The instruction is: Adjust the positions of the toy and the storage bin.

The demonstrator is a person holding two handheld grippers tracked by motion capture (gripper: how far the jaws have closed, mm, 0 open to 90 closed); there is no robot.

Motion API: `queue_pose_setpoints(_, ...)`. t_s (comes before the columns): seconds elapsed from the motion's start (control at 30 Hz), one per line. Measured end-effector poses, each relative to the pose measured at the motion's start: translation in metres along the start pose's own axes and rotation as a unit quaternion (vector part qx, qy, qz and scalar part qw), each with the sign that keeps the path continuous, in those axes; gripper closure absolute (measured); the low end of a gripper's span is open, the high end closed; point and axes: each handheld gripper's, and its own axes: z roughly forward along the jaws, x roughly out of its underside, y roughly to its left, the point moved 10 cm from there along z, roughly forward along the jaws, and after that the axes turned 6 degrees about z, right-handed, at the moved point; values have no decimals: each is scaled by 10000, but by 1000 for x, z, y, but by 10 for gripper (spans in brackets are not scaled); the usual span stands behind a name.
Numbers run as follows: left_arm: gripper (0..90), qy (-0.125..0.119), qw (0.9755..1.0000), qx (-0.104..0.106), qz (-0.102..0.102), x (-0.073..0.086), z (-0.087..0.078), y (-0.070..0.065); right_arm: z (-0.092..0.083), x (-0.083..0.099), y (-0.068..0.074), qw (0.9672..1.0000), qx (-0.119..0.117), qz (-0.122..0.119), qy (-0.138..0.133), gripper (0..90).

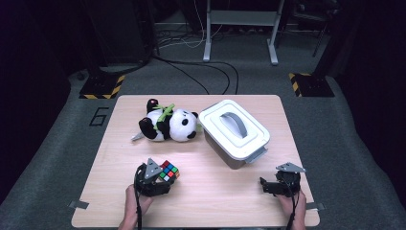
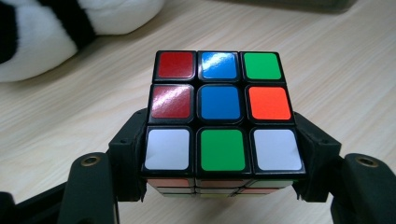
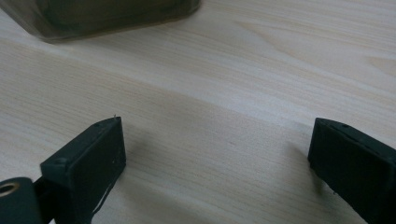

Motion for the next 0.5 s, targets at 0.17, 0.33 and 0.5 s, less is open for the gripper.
queue_pose_setpoints(0.17, 340, 25, 9997, -183, -175, 7, -4, 20, 3, -1, -1, 10000, 55, 18, 52, 0)
queue_pose_setpoints(0.33, 340, 69, 9990, -356, -245, 13, -8, 37, 3, -1, -1, 10000, 49, -5, 49, 0)
queue_pose_setpoints(0.5, 340, 52, 9980, -527, -341, 16, -12, 54, 2, -1, -1, 10000, 56, 25, 57, 0)
